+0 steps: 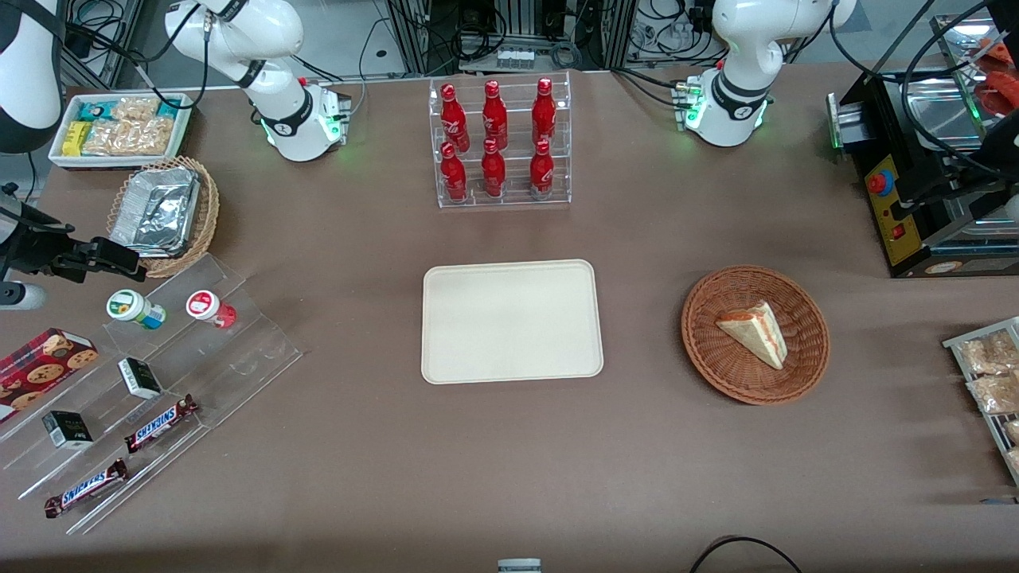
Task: Place green gum on tray
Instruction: 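Move the right gripper down toward the green sunflower-label gum jar on the shelf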
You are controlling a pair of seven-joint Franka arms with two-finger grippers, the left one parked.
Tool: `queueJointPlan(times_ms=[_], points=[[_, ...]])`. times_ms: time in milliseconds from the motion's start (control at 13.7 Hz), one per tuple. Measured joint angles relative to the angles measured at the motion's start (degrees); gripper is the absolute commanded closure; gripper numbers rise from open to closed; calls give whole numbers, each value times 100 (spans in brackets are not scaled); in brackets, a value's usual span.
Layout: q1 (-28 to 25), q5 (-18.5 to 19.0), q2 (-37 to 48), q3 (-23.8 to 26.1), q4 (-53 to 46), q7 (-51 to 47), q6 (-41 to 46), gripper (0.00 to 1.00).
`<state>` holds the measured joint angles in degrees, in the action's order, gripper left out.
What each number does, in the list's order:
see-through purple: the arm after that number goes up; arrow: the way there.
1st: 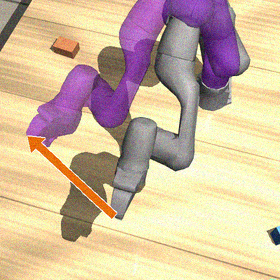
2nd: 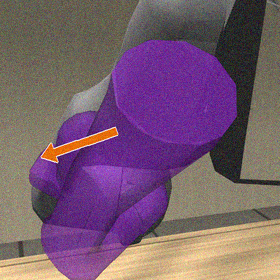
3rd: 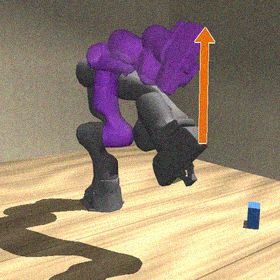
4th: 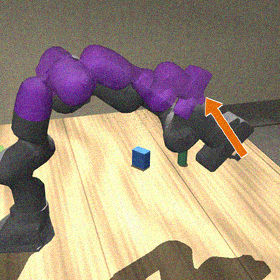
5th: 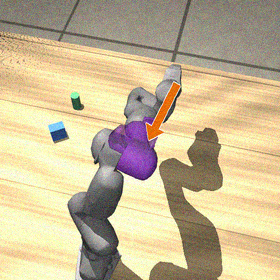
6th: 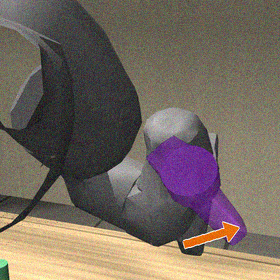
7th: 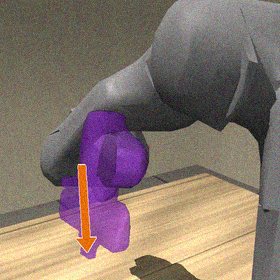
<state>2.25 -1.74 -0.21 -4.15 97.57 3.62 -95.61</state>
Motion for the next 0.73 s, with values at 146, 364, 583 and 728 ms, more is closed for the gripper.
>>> queueJointPlan(times_ms=[146,364,583,728], points=[[-3,0,0,6,-1,21,17,0],[0,1,-8,-6,24,195,71,0],[41,1,-18,-63,151,572,68,0],[111,4,-8,-111,268,1128,-38,0]])
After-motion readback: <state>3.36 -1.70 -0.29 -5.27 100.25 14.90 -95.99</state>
